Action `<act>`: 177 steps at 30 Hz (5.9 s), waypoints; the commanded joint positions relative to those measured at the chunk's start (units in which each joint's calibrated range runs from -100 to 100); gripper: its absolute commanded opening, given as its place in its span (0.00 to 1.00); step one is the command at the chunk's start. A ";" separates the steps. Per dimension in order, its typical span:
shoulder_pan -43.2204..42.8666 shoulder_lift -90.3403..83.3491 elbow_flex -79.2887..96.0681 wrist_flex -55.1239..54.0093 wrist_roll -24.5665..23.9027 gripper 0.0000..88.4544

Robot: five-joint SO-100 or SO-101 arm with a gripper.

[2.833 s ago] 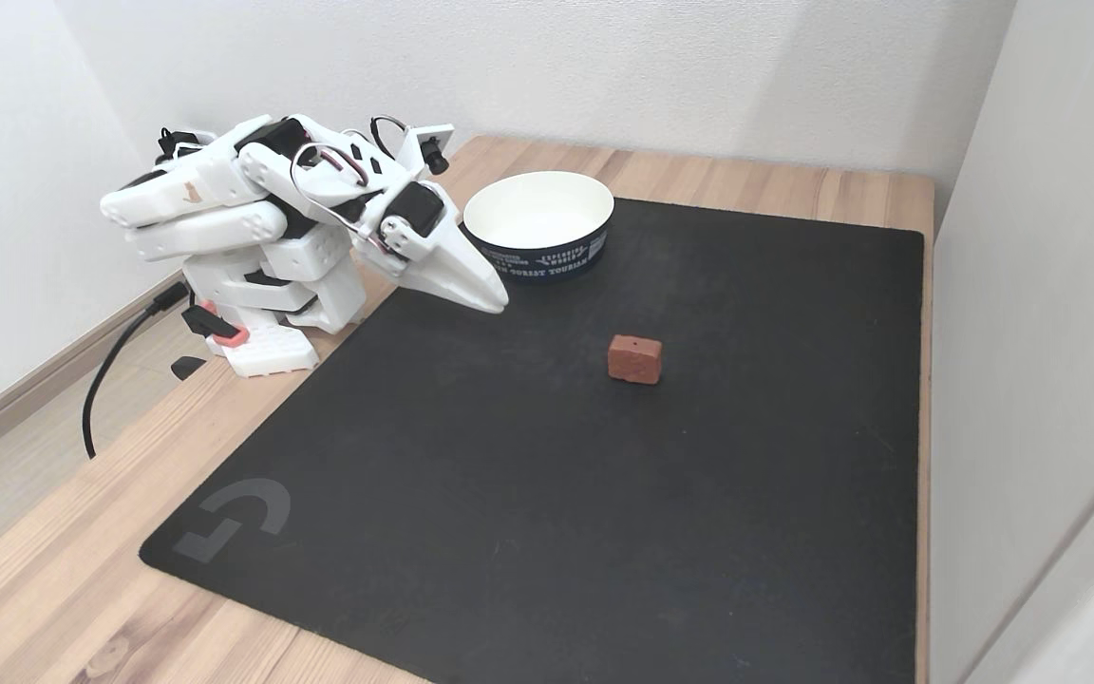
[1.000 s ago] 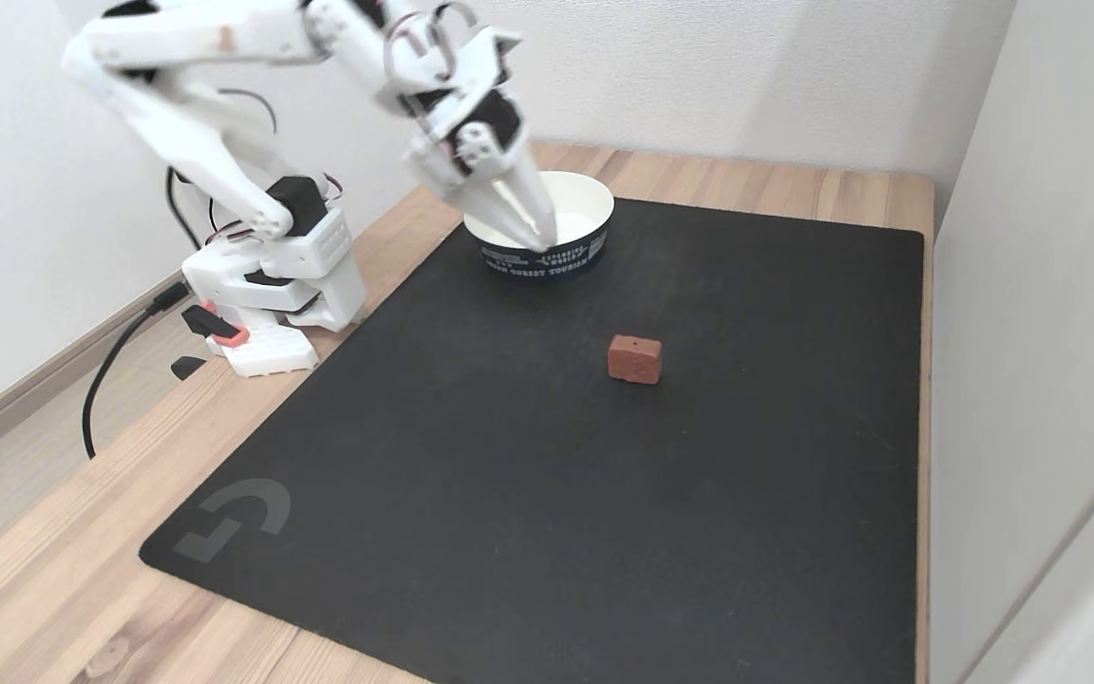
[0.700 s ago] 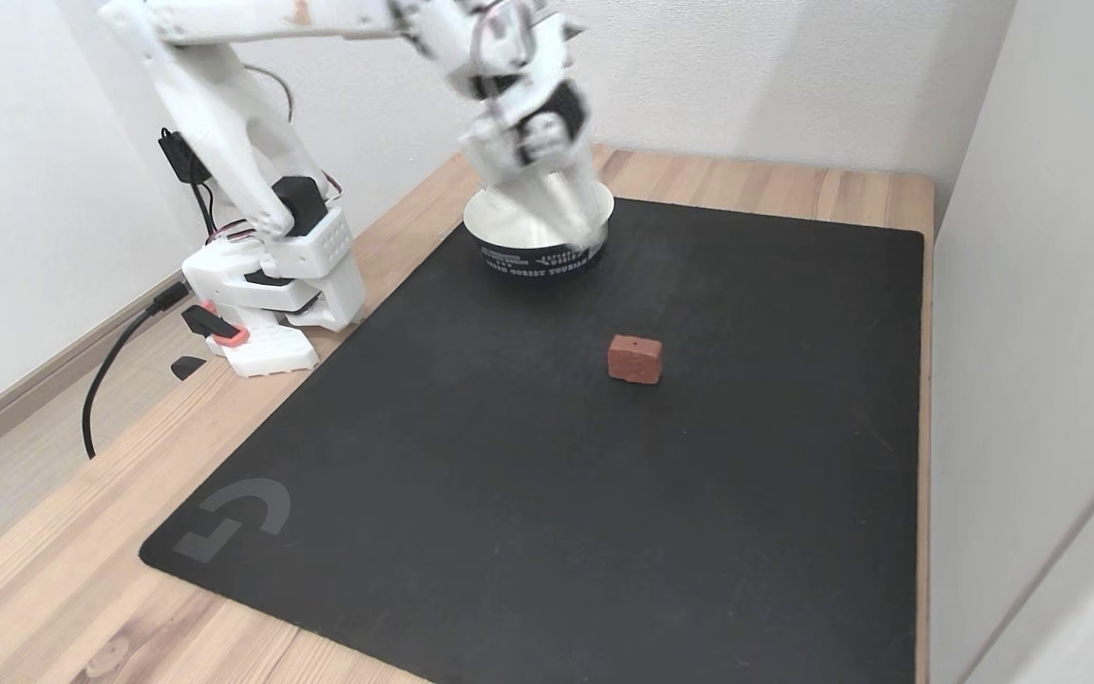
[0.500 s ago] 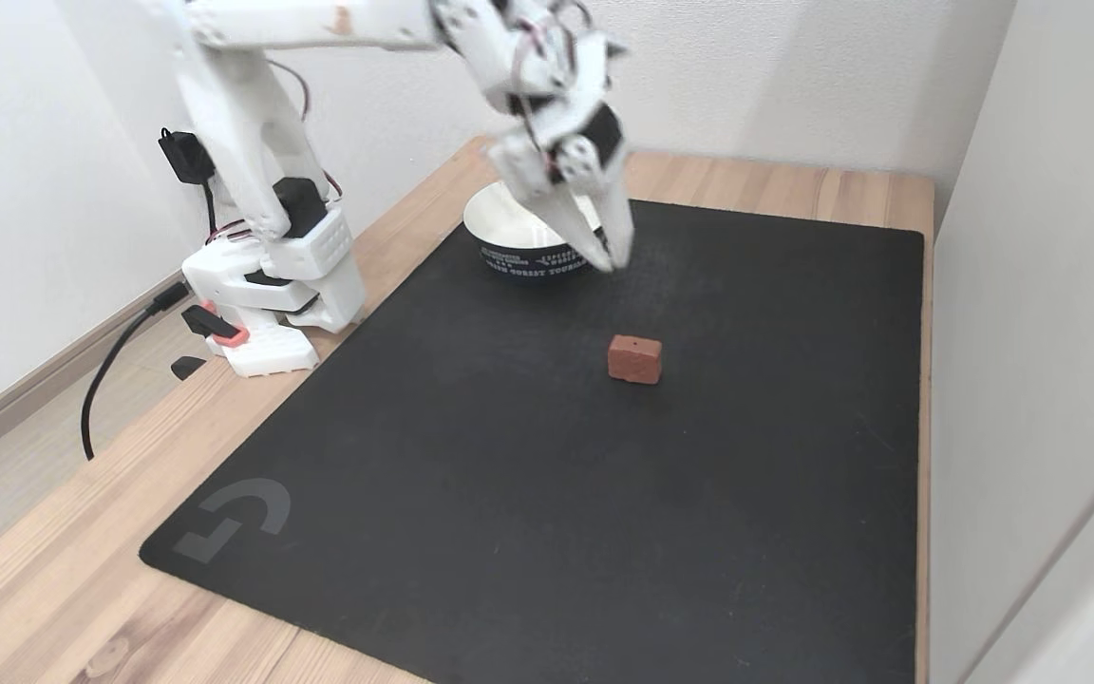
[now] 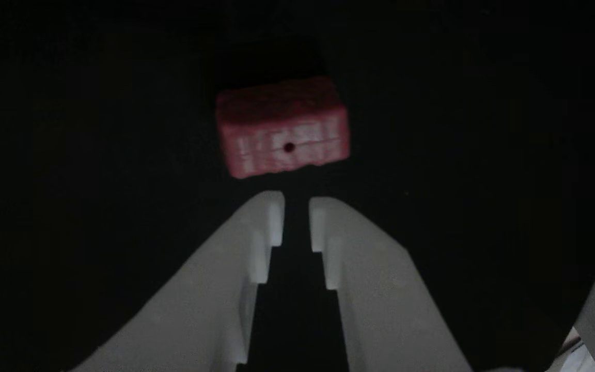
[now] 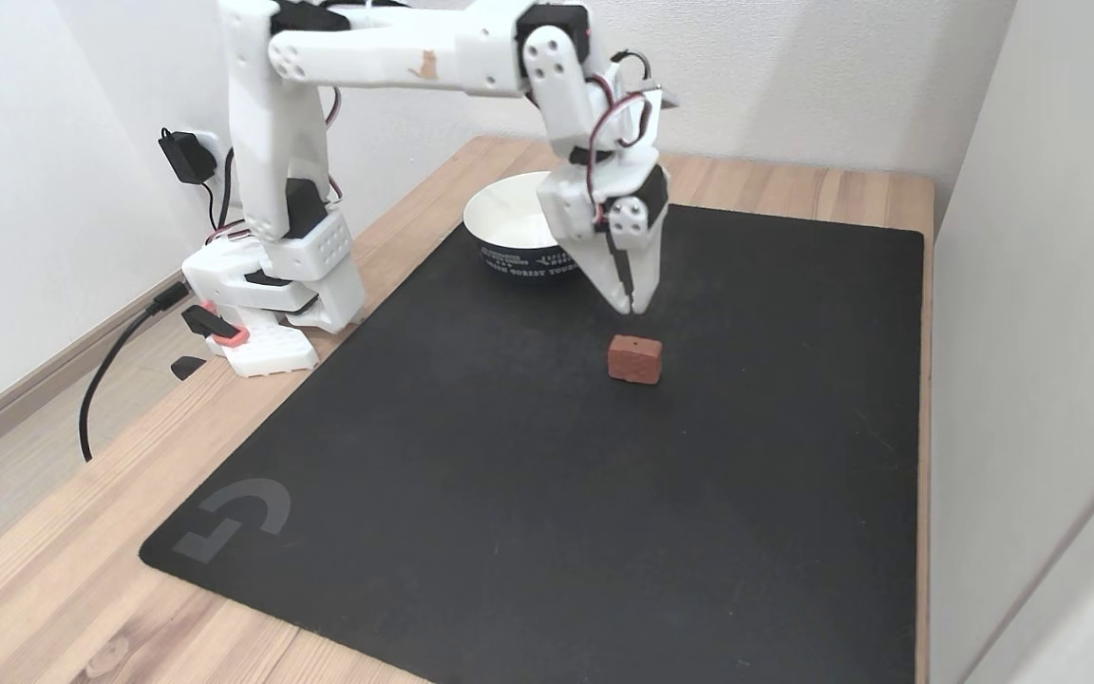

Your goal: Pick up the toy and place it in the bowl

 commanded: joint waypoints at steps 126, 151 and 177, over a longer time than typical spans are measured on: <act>-2.55 22.82 -14.41 0.52 -51.71 0.33; -3.05 18.24 -13.60 1.37 -51.56 0.03; -29.73 -37.04 33.81 -17.85 -52.97 0.03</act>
